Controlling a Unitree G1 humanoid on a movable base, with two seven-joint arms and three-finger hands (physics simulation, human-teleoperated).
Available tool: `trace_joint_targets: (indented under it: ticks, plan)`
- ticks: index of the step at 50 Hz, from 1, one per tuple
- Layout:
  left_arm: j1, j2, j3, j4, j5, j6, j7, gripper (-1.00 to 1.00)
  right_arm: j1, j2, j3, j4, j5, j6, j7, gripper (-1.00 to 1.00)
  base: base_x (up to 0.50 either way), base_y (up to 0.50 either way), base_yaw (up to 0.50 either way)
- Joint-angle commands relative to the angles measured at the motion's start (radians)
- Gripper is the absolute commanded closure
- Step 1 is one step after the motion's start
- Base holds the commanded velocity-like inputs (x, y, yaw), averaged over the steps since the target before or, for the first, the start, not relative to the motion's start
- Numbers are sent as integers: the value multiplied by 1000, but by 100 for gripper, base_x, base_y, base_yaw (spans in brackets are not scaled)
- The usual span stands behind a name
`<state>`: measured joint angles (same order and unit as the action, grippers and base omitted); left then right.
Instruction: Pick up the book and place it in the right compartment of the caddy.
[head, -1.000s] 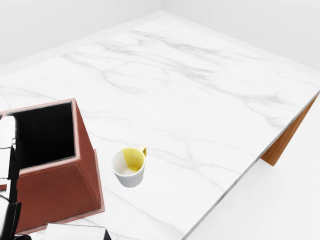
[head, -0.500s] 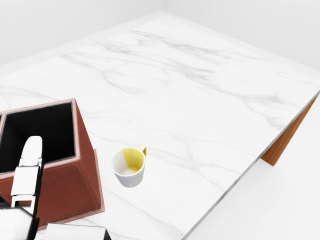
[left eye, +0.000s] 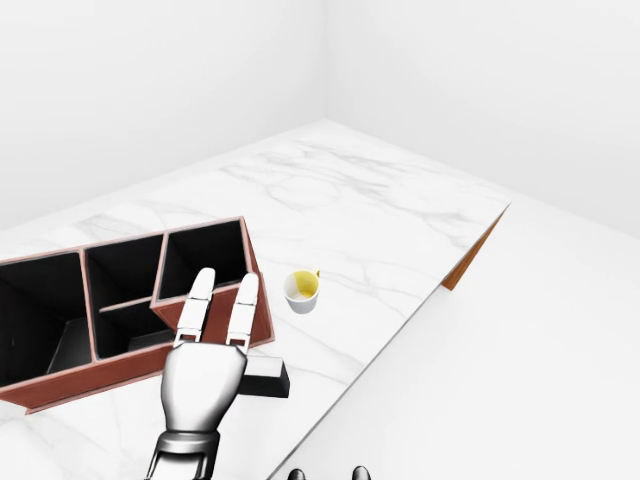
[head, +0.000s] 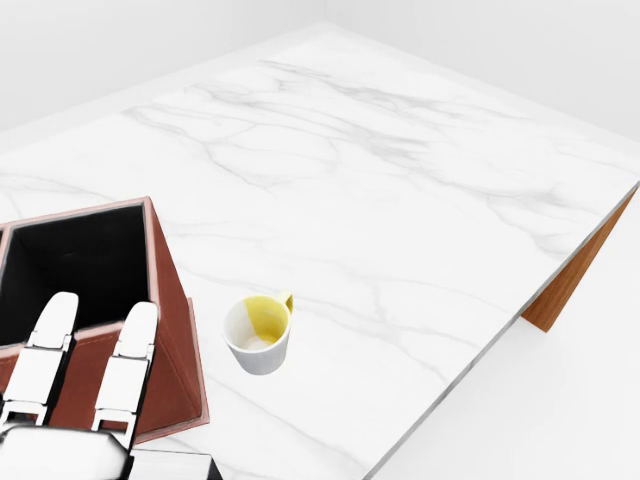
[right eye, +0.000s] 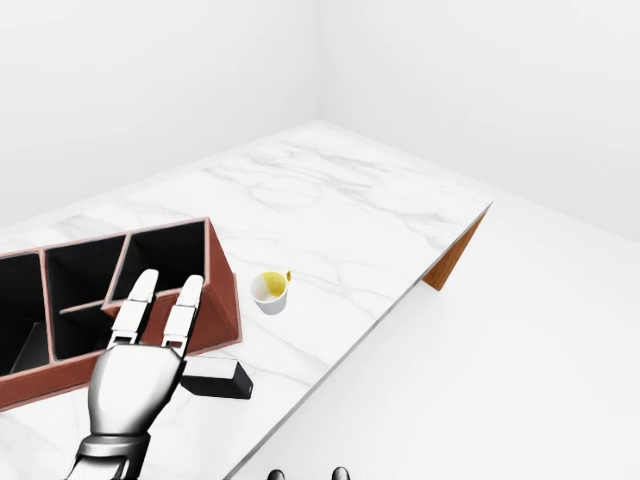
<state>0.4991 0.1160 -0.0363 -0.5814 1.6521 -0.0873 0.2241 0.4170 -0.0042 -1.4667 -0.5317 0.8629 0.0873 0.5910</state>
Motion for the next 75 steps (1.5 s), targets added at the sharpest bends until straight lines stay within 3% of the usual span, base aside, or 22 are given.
trace_joint_targets:
  ticks: [1,22,52,75]
  plan:
    - [-29,33,-63,90,28,0,16,-100,1,1,2,1,-2,0,1,-100,0,0,0]
    - [-88,87,-155,261,60,0,53,-100,1,2,1,-1,-1,0,6,-100,0,0,0]
    - [-151,100,-159,421,29,0,41,-100,-1,6,8,3,-13,0,11,-100,0,0,0]
    - [-233,95,-168,610,38,0,77,-100,1,6,8,2,-12,0,12,-100,0,0,0]
